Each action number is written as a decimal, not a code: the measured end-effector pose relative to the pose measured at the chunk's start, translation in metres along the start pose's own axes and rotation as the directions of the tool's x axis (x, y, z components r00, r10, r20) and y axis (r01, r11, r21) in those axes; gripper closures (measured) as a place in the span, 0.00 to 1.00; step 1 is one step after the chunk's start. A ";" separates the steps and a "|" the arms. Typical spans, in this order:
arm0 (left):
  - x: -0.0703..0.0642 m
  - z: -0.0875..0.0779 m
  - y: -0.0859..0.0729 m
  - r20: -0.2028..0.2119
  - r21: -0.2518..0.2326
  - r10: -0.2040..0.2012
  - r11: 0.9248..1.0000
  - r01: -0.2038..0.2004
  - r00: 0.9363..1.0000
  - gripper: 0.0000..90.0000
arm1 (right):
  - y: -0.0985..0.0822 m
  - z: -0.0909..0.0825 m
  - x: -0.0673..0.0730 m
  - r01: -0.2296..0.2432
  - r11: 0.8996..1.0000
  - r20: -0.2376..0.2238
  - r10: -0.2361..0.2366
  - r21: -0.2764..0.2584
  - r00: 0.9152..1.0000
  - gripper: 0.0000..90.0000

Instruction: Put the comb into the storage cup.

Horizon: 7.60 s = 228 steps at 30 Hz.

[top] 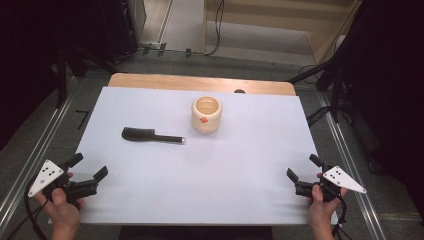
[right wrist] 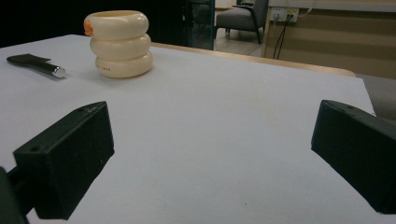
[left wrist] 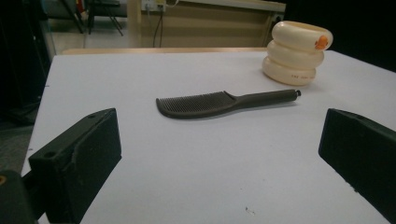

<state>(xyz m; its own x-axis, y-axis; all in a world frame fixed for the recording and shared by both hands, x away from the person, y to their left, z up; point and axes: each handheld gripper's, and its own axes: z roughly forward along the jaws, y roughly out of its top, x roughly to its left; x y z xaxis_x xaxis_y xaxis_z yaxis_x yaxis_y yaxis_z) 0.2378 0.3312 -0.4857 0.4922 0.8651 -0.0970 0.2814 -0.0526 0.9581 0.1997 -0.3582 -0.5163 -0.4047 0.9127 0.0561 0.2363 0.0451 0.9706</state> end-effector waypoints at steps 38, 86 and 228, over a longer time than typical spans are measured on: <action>-0.064 0.098 0.082 0.141 0.153 0.061 0.985 -0.083 0.988 1.00 | 0.000 0.001 0.001 0.005 1.000 -0.037 -0.005 0.013 0.999 0.00; -0.105 0.245 0.046 0.202 0.536 -0.104 0.844 -0.021 0.974 1.00 | 0.000 0.003 0.001 0.023 0.999 -0.058 -0.021 0.026 0.998 0.00; -0.055 0.176 0.070 0.064 0.605 0.101 0.787 -0.119 0.993 0.80 | 0.000 0.006 0.002 0.032 0.998 -0.056 -0.029 0.047 0.998 0.00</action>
<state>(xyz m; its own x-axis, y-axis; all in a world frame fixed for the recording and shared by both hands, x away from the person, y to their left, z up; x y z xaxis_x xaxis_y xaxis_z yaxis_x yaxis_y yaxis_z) 0.3752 0.1924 -0.4607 0.5697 0.8217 -0.0170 0.6617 -0.4462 0.6025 0.2044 -0.3537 -0.5180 -0.4601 0.8869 0.0405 0.2642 0.0932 0.9599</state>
